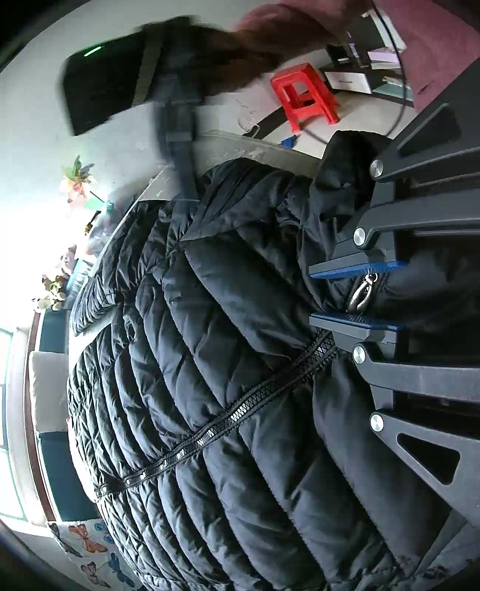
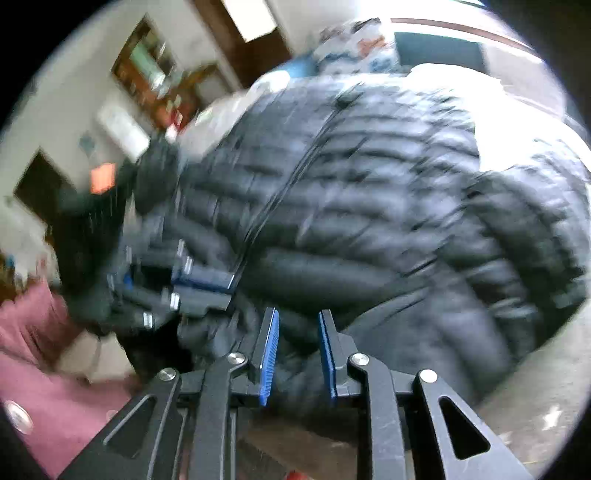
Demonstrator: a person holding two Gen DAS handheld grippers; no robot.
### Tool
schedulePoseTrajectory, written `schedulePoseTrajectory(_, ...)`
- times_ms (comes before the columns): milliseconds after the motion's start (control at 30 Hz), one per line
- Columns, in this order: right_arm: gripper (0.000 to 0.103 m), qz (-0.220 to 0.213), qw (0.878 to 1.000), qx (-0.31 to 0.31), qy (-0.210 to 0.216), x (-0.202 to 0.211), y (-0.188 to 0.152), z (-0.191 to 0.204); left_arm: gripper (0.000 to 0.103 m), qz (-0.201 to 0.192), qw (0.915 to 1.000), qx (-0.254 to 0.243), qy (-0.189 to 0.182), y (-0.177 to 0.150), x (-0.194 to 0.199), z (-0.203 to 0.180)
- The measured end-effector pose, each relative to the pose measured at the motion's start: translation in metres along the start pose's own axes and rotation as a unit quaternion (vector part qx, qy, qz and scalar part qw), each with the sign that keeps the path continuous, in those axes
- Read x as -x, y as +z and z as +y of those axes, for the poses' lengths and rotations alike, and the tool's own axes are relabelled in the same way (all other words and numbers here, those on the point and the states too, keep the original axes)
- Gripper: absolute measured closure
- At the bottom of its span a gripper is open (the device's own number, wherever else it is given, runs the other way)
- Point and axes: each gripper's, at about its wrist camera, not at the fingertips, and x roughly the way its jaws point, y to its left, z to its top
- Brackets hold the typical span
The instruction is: Fold large clothes
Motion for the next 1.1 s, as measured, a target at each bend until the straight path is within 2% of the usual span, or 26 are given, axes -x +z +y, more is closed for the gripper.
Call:
schedulePoseTrajectory(67, 0.079, -0.028, 0.999, -0.034, -0.007, 0.019, 0.015, -0.027, 0.082, 0.012, 0.9999, -0.006, 0.004, 0.006, 0.001, -0.002)
schedulePoseTrajectory(133, 0.077, -0.059, 0.995, -0.069, -0.042, 0.040, 0.033, -0.066, 0.082, 0.012, 0.9999, -0.010, 0.004, 0.012, 0.006, -0.004)
schedulePoseTrajectory(333, 0.074, -0.090, 0.977, -0.164, -0.105, 0.060, 0.066, -0.179, 0.080, -0.014, 0.9999, 0.001, -0.001, 0.032, 0.027, -0.005)
schedulePoseTrajectory(367, 0.074, -0.092, 0.972, -0.183, -0.115, 0.059, 0.069, -0.197, 0.078, -0.014, 0.9999, 0.006, -0.006, 0.035, 0.027, -0.004)
schedulePoseTrajectory(433, 0.074, -0.097, 0.962, -0.233, -0.105, 0.050, 0.074, -0.237, 0.058, -0.009, 0.9998, 0.016, -0.009, 0.041, 0.021, -0.003)
schedulePoseTrajectory(500, 0.074, -0.110, 0.952, -0.265, -0.112, 0.041, 0.079, -0.266, 0.053, -0.010, 0.9998, 0.016, -0.006, 0.042, 0.018, -0.003)
schedulePoseTrajectory(567, 0.073, -0.112, 0.946, -0.287, -0.104, 0.032, 0.083, -0.290, 0.053, 0.001, 0.9999, 0.016, -0.003, 0.044, 0.009, -0.002)
schedulePoseTrajectory(667, 0.072, -0.120, 0.935, -0.319, -0.096, 0.019, 0.085, -0.316, 0.053, 0.016, 0.9997, 0.017, -0.005, 0.043, -0.004, -0.001)
schedulePoseTrajectory(800, 0.058, -0.134, 0.928, -0.332, -0.104, 0.015, 0.086, -0.332, 0.053, 0.036, 0.9993, -0.002, 0.004, 0.039, -0.022, -0.005)
schedulePoseTrajectory(933, 0.052, -0.142, 0.923, -0.342, -0.107, 0.017, 0.083, -0.343, 0.047, 0.041, 0.9991, -0.015, 0.002, 0.038, -0.029, -0.006)
schedulePoseTrajectory(1033, 0.052, -0.148, 0.925, -0.339, -0.082, 0.013, 0.087, -0.354, 0.045, 0.042, 0.9991, -0.009, -0.008, 0.039, -0.031, -0.003)
schedulePoseTrajectory(1100, 0.052, -0.153, 0.926, -0.342, -0.040, 0.008, 0.089, -0.357, 0.045, 0.043, 0.9990, -0.006, -0.010, 0.040, -0.031, -0.001)
